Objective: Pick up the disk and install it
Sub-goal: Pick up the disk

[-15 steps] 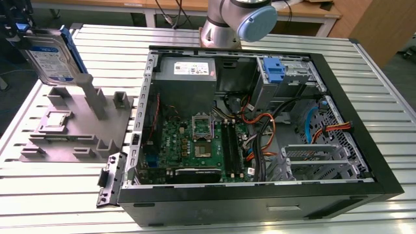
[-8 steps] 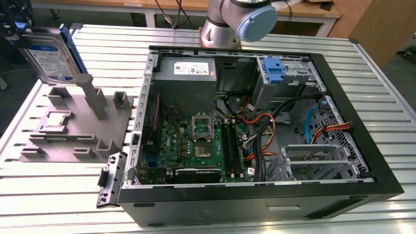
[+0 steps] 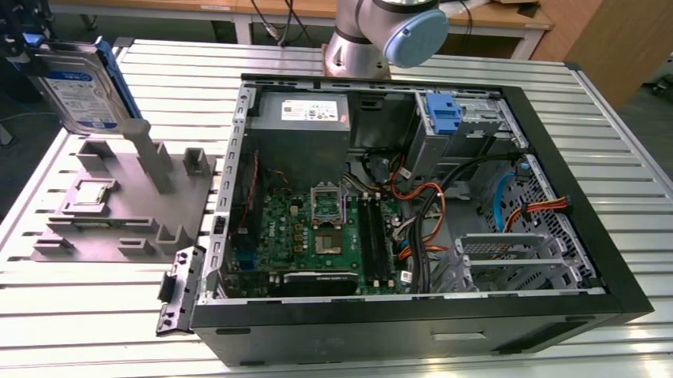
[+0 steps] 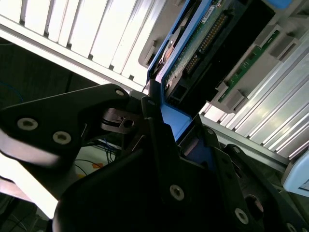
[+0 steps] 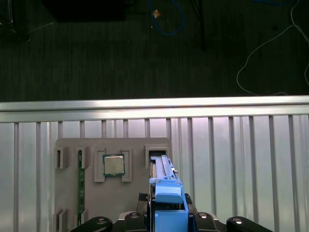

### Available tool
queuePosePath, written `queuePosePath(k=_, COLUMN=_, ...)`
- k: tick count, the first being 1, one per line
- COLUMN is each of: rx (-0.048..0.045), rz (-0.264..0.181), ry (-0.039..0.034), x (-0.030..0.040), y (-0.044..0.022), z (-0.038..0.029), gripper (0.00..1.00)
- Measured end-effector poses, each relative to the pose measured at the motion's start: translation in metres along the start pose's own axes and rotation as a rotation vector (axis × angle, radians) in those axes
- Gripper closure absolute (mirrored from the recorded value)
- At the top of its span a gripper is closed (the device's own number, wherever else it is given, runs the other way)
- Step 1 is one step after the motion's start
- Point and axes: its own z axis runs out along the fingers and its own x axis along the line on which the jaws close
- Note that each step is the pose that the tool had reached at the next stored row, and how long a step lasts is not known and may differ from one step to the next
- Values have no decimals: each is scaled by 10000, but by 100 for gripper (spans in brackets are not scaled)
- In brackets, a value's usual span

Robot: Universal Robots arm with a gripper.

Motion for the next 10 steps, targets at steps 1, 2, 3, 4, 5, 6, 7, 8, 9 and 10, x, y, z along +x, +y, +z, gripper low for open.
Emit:
queuePosePath(k=1, rx=-1, rz=0, ry=1, x=0, y=0, z=-4, gripper=63)
queuePosePath(k=2, rx=-1, rz=0, ry=0, x=-1, y=0, z=-8, gripper=63)
queuePosePath(k=3, rx=1, rz=0, ry=0, x=-1, y=0, z=-11, gripper=63)
queuePosePath(k=4, rx=0, rz=0, ry=0, x=-1, y=0, z=-14, gripper=63)
queuePosePath(k=5, rx=0, rz=0, ry=0, x=-1, y=0, z=-18, gripper=63)
queuePosePath(k=6, rx=0, rz=-1, ry=0, x=-1, y=0, z=-20, gripper=63)
queuePosePath(k=7, rx=0, rz=0, ry=0, x=-1, y=1, z=-24, gripper=63)
queuePosePath(k=8, rx=-1, rz=0, ry=0, x=-1, y=1, z=-28, gripper=63)
queuePosePath(k=9, rx=0, rz=0, ry=0, x=-2, y=1, z=-30, gripper=63)
queuePosePath(k=10, rx=-1, rz=0, ry=0, x=-2, y=1, z=-34, gripper=63)
